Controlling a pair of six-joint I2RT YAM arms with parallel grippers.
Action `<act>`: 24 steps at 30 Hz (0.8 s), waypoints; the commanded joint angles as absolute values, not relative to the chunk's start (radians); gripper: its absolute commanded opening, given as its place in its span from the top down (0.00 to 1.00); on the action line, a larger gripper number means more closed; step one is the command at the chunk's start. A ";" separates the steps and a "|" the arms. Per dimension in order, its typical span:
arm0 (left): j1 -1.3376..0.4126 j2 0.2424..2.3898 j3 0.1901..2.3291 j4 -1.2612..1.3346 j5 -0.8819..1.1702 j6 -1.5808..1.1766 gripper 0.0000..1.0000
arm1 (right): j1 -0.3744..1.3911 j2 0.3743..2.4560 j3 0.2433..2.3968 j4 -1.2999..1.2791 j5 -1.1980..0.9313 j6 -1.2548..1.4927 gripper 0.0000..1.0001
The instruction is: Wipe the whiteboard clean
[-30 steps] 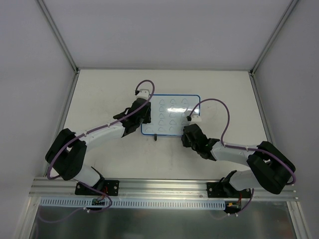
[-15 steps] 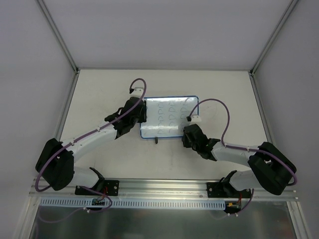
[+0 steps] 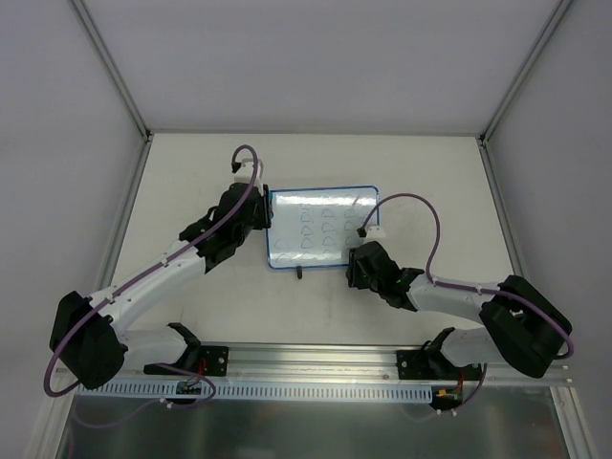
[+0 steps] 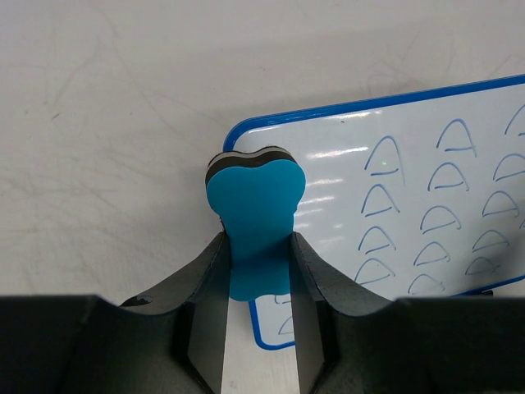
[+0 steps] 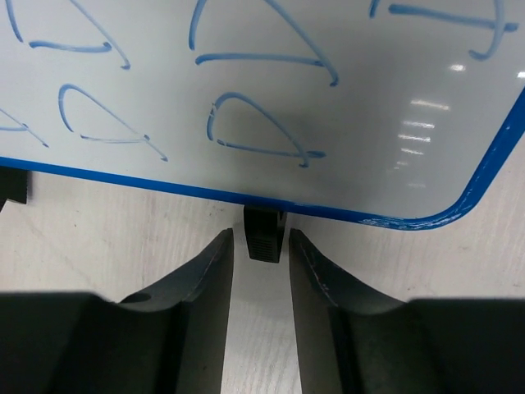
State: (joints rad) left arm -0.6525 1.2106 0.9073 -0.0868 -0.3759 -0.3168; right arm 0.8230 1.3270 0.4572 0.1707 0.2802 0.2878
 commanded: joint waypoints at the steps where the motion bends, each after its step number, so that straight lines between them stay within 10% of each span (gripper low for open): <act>1: -0.637 1.166 0.913 -0.104 -0.410 -0.285 1.00 | 0.833 1.312 0.451 0.124 0.268 0.311 0.63; 24: -0.606 1.144 0.904 -0.126 -0.393 -0.284 1.00 | 0.971 1.397 0.592 0.086 0.187 0.235 0.51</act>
